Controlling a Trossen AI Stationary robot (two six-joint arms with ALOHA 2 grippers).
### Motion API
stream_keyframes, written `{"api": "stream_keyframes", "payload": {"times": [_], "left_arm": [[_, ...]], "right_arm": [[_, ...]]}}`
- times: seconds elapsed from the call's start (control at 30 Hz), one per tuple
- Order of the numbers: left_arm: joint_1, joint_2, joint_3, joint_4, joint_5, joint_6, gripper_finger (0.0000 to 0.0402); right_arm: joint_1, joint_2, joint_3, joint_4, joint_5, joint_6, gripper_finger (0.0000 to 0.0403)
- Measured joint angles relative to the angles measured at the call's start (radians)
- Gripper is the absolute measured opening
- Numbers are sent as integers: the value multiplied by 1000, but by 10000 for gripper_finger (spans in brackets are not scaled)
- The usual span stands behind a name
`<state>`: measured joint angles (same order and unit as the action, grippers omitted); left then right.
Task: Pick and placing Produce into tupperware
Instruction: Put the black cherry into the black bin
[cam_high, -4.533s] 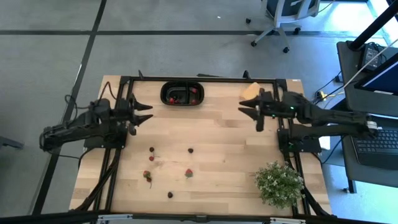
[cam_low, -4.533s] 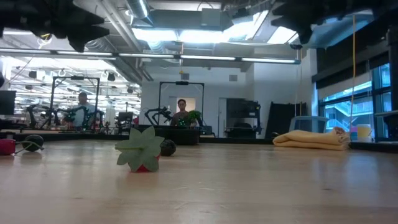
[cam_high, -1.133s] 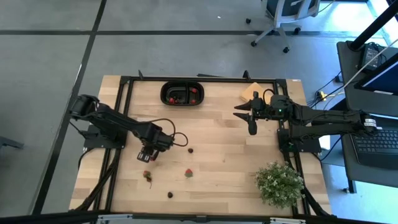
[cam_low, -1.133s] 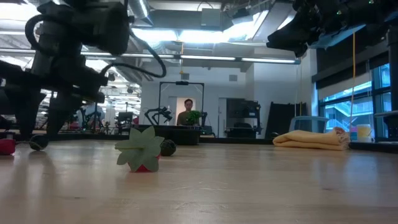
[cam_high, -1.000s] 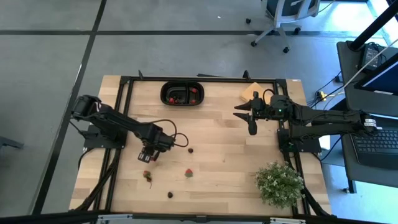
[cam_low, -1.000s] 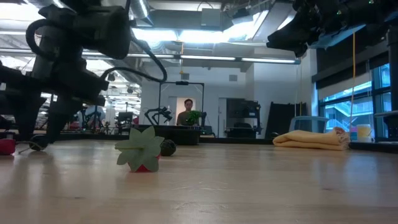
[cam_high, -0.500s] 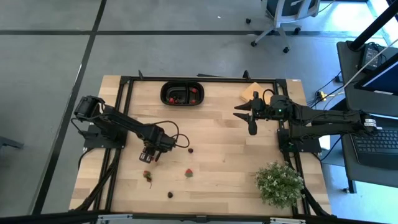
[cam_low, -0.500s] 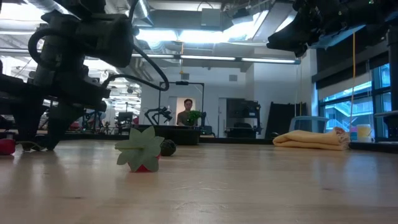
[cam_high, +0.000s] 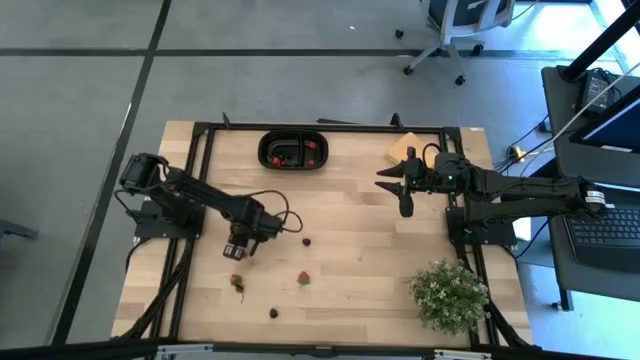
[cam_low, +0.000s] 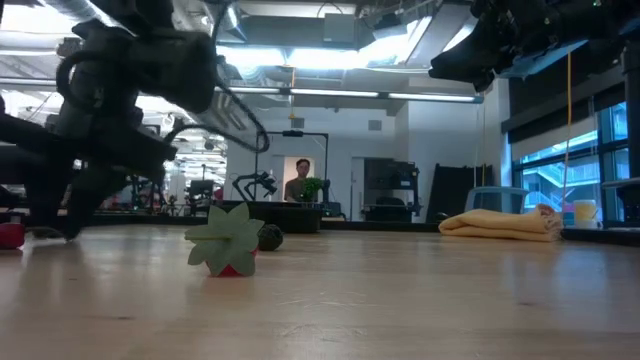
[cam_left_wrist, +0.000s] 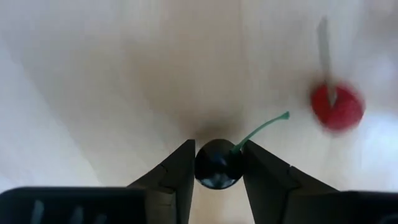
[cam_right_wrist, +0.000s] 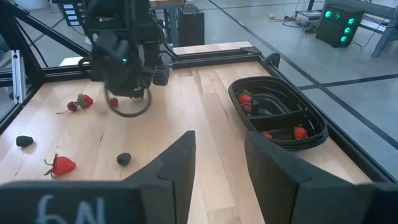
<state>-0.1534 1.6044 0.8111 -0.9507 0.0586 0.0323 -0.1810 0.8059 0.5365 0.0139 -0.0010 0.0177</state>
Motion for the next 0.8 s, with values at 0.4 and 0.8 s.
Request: {"api": "stream_keyframes", "payload": {"times": [0.4,0.8], "left_arm": [[275,-1,261,-71,36,64,107],[604,-2,475,163,-181,11,106]], "right_arm": [[0,0,0,5,0,3,141],[0,0,0,18,0,3,141]]}}
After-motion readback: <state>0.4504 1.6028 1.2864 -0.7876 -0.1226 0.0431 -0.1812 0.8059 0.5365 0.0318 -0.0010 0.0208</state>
